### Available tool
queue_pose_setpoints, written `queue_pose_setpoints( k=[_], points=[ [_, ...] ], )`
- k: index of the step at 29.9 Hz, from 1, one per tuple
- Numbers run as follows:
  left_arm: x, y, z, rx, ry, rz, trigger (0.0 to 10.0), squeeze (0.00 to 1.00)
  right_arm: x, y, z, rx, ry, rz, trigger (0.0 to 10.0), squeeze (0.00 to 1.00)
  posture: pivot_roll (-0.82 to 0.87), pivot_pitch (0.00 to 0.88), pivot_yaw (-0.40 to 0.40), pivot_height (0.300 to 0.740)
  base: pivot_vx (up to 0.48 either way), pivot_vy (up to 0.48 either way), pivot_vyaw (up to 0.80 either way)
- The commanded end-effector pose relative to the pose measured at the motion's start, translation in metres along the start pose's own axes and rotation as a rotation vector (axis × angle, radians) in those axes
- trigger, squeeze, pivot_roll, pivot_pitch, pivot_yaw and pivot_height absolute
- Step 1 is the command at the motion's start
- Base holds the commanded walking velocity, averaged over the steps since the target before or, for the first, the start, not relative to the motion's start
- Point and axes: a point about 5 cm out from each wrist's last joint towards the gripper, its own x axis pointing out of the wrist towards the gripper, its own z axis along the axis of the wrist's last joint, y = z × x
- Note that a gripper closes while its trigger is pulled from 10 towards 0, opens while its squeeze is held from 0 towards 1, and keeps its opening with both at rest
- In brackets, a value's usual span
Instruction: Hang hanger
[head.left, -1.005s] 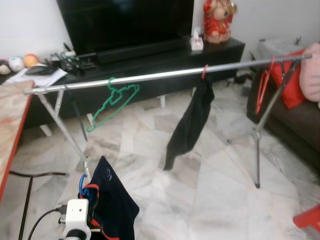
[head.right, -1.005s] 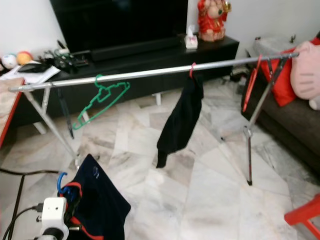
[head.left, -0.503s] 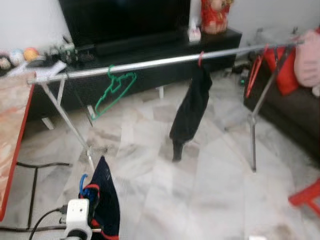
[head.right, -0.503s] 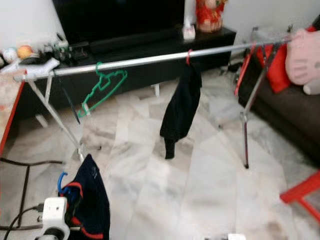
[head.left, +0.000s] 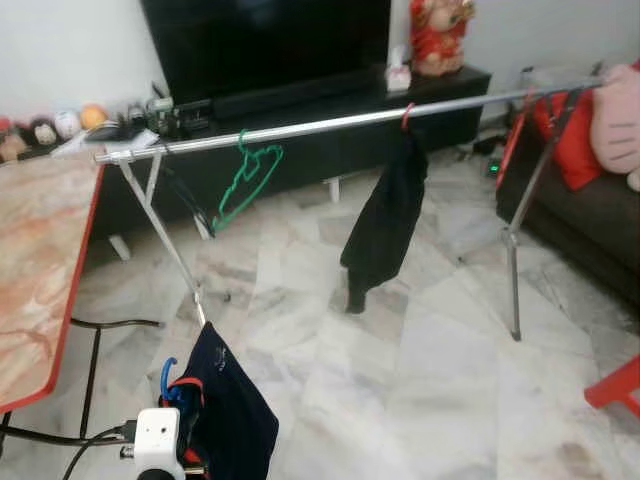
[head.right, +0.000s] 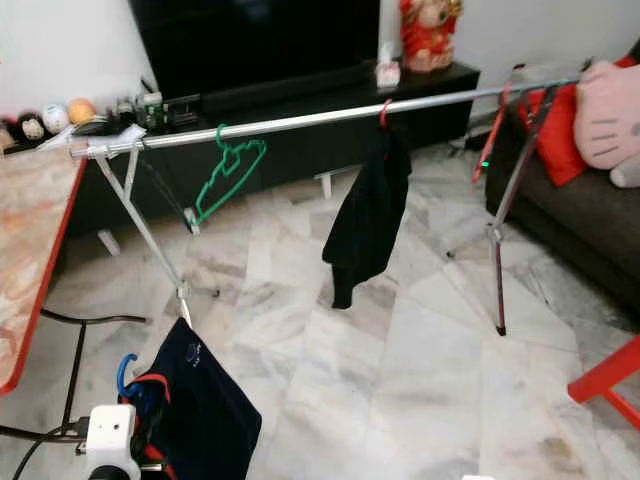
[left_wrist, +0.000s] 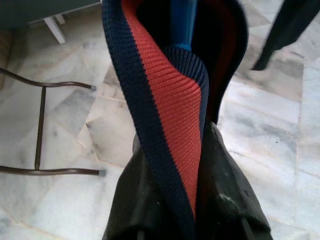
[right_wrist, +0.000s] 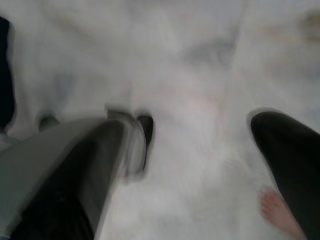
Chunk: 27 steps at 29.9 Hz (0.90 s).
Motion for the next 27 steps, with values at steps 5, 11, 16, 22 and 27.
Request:
queue_pose_setpoints(
  k=[5,11,16,22,27],
  points=[
    [0.0002,0.0052,0.0051,0.010,-0.024,0.011,10.0,0.00,0.0005,0.0025,0.0001,-0.004,0.002,0.008,10.0,0.00,-0.08,0.000,0.066,0.740,-0.262,0.000,0.00],
    [0.0005,0.0050,0.0053,0.010,-0.024,0.013,10.0,0.00,0.0006,0.0023,0.0010,-0.016,-0.001,0.011,10.0,0.00,-0.08,0.000,0.064,0.740,-0.261,0.000,0.23],
    [0.0009,0.0053,0.0056,0.011,-0.024,0.013,10.0,0.00,0.0007,0.0026,0.0013,-0.016,-0.002,0.012,10.0,0.00,-0.08,0.000,0.064,0.740,-0.262,0.000,0.49],
    [0.0012,0.0057,0.0063,0.016,-0.024,0.010,10.0,0.00,0.0008,0.0032,0.0013,-0.015,-0.002,0.014,10.0,0.00,-0.08,0.000,0.068,0.740,-0.262,0.000,0.47],
    [0.0018,0.0057,0.0076,0.019,-0.027,0.006,10.0,0.00,0.0008,0.0036,0.0013,-0.015,-0.002,0.015,10.0,0.00,-0.08,0.000,0.068,0.740,-0.259,0.000,0.47]
  ],
)
